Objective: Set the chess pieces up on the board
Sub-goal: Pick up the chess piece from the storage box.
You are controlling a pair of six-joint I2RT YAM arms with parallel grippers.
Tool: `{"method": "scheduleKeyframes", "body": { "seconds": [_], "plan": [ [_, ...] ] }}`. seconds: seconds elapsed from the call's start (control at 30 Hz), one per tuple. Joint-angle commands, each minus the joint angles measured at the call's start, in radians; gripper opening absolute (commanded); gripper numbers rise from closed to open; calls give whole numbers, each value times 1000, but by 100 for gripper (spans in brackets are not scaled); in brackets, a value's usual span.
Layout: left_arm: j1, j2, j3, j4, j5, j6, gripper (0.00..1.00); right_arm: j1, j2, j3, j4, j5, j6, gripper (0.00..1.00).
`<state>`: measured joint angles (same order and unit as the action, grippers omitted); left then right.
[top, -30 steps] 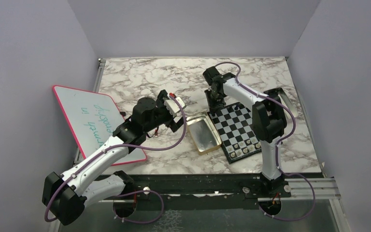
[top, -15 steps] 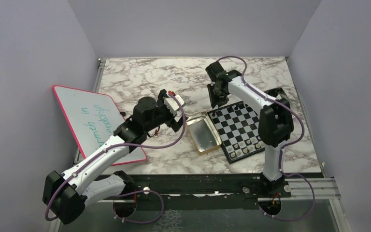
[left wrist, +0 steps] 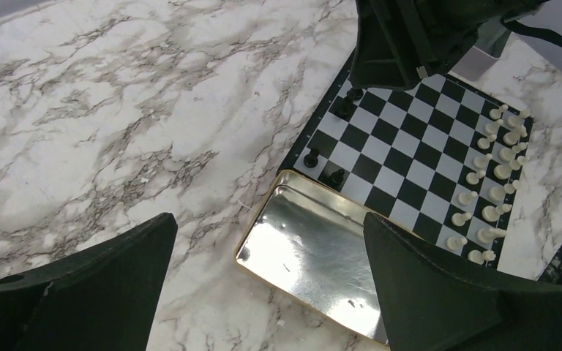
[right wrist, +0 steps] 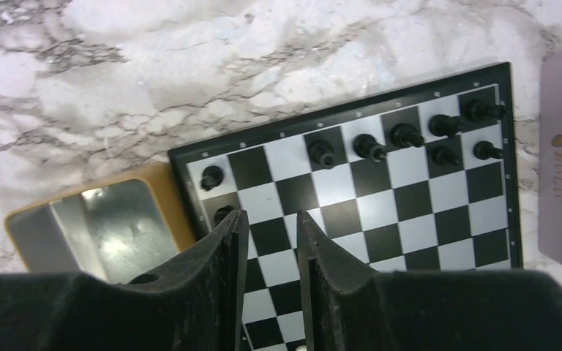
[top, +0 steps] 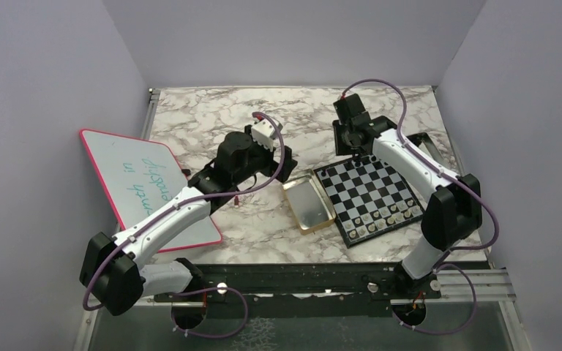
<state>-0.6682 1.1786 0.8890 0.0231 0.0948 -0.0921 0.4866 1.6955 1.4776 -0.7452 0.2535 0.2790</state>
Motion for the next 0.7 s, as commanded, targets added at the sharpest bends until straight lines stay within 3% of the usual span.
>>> {"method": "scheduleKeyframes", "body": {
  "seconds": [0.0,0.13,0.3,0.67],
  "plan": [
    [-2,65,95,-108,41,-109,99,-78,-82,-78,143,64,-20,35],
    [0,89,156,-192,37,-46,99,-195,-136,-152,217,34,-25,35],
    [2,15,71,-119,2,-61,99,-371,-178,-231,318,7,0,35],
    [1,-66,6,-106,-74,-32,98,-745,-62,-248,443,-128,71,35]
  ]
}}
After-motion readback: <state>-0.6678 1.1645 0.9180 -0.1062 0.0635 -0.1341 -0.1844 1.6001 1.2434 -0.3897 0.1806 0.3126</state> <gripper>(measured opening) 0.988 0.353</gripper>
